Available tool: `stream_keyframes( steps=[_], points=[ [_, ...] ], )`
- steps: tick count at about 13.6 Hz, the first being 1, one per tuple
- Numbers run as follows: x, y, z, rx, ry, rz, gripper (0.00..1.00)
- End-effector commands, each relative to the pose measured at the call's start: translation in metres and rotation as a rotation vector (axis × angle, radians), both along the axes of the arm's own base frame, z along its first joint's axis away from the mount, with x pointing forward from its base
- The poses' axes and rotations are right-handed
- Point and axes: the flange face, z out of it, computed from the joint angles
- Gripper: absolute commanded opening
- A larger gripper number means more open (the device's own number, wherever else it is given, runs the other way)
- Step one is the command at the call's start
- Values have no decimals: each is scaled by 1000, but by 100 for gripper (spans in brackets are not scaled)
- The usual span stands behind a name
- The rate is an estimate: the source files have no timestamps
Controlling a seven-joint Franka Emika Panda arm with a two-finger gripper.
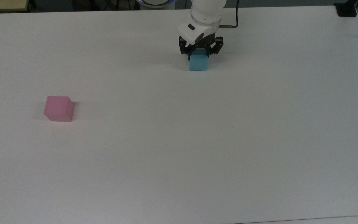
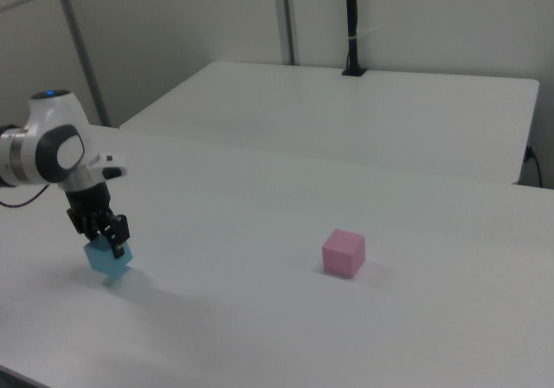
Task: Put blue cube on pink cube
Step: 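Close the gripper on the light-blue cube, then lift the light-blue cube and carry it over the pink cube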
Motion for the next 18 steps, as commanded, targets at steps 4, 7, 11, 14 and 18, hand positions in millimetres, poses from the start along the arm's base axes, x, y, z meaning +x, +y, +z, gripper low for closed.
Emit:
stream_keyframes(
  steps=[4, 7, 11, 14, 18],
  points=[
    [26, -31, 195, -12, 48, 9, 28],
    [37, -48, 218, -2, 19, 2, 29],
    [76, -182, 242, 7, -5, 53, 29],
    [99, -291, 225, -15, 13, 56, 30],
    [127, -373, 199, -23, 21, -29, 30]
  ],
)
